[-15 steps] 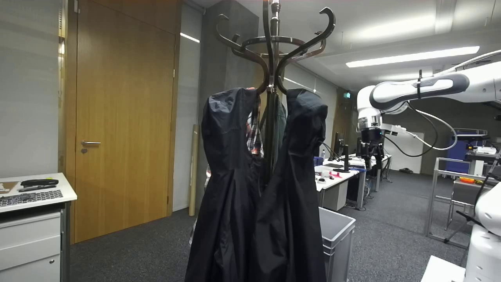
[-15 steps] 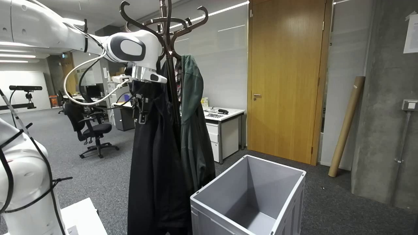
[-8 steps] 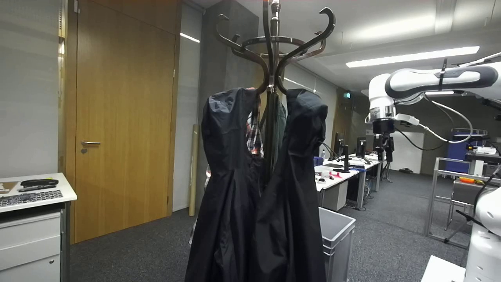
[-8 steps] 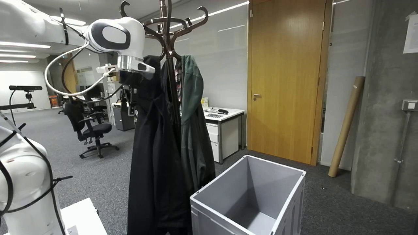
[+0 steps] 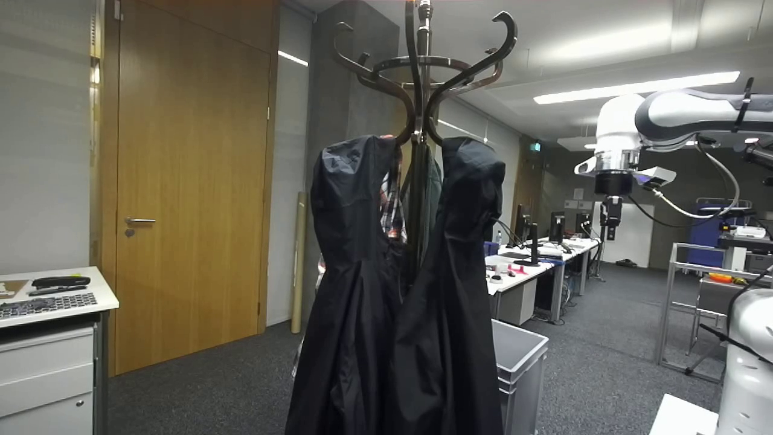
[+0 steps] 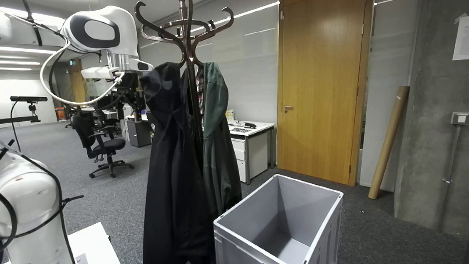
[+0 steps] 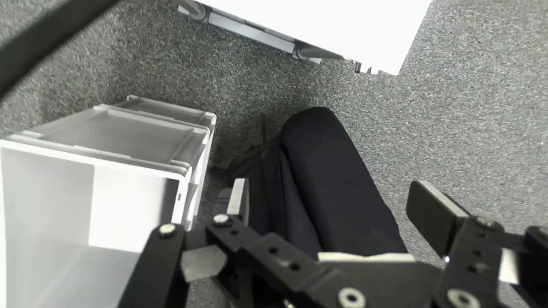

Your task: Put the black hoodie in the white container.

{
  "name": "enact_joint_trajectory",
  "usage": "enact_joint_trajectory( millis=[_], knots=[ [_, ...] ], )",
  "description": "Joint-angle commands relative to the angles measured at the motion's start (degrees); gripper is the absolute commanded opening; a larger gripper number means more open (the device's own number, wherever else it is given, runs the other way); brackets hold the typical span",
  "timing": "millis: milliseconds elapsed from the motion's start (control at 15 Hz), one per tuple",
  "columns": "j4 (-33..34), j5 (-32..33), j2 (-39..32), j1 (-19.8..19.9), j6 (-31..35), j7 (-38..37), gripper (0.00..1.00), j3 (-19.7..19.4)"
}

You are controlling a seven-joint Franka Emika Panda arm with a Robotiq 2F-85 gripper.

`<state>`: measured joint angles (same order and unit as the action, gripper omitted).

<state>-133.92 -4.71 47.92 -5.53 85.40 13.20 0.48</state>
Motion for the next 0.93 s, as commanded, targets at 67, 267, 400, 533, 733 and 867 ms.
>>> enact_joint_trajectory(
  millis=[67, 267, 400, 533, 733, 867],
  knots=[
    [-4.68, -6.29, 4.36, -4.98, 10.25, 3.06, 1.00, -0.19],
    [-6.79, -10.77, 5.00, -7.95, 16.90, 4.08, 1.00, 0.71],
    [-6.83, -12.57, 4.48, -9.28, 19.79, 3.56, 1.00, 1.69],
    [-6.65, -14.13, 6.30, -10.03, 20.95, 1.81, 1.00, 2.77],
    [-7.50, -15.77, 8.10, -10.63, 26.53, -0.13, 1.00, 6.17],
    [-5.89, -14.04, 6.01, -10.60, 24.37, -0.07, 1.00, 5.54]
  ],
)
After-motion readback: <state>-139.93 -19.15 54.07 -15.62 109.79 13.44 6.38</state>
